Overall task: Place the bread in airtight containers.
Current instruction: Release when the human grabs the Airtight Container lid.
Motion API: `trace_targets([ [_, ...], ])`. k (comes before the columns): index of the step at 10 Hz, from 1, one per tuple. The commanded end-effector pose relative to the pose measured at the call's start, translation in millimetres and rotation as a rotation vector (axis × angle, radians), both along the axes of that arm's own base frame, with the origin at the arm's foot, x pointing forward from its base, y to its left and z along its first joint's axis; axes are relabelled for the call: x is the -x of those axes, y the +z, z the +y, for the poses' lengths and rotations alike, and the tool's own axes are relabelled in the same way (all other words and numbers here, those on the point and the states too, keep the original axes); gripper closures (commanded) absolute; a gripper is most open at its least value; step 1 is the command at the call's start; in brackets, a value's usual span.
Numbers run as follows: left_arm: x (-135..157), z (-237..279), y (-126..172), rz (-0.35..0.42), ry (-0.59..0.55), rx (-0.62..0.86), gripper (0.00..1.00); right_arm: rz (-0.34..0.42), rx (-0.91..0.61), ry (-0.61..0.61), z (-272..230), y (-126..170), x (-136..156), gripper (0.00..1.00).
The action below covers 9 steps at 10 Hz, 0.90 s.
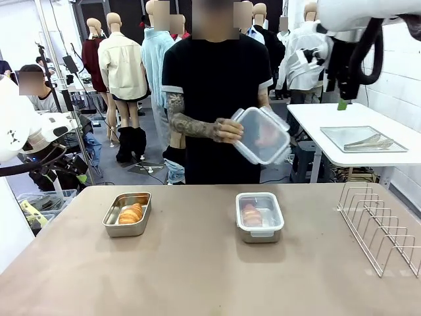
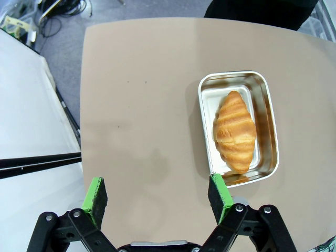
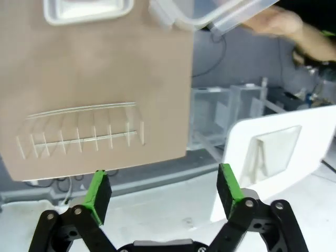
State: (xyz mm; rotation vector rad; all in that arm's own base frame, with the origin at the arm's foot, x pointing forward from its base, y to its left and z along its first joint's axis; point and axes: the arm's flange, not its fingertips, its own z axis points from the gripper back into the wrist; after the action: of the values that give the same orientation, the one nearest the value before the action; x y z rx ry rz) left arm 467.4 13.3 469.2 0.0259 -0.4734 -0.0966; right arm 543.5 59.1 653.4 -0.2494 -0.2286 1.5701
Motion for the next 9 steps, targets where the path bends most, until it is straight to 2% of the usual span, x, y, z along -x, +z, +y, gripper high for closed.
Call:
trace_targets([
  [1, -1.0, 0.6, -0.5, -0.012, 0.015, 0.011, 0.0, 0.155, -0.064, 0.061, -24.7, -13.6, 2.4, 0.0],
  [3, -1.0, 0.6, -0.5, -0.012, 0.015, 0.011, 0.0, 0.287, -0.109, 0.039, -47.5, -32.2, -4.2, 0.0],
  [4, -1.0, 0.6, -0.5, -0.012, 0.015, 0.011, 0.0, 0.311, -0.127, 0.014, -55.5, -42.6, -6.0, 0.0],
  [5, -1.0, 0.6, -0.5, -0.012, 0.015, 0.011, 0.0, 0.311, -0.106, -0.021, -55.4, -52.3, -4.5, 0.0],
  [6, -1.0, 0.6, -0.5, -0.012, 0.015, 0.011, 0.0, 0.279, -0.096, 0.025, -52.3, -46.0, 5.2, 0.0],
  [9, -1.0, 0.6, -0.5, -0.012, 0.015, 0.011, 0.0, 0.279, -0.096, 0.025, -52.3, -46.0, 5.2, 0.0],
])
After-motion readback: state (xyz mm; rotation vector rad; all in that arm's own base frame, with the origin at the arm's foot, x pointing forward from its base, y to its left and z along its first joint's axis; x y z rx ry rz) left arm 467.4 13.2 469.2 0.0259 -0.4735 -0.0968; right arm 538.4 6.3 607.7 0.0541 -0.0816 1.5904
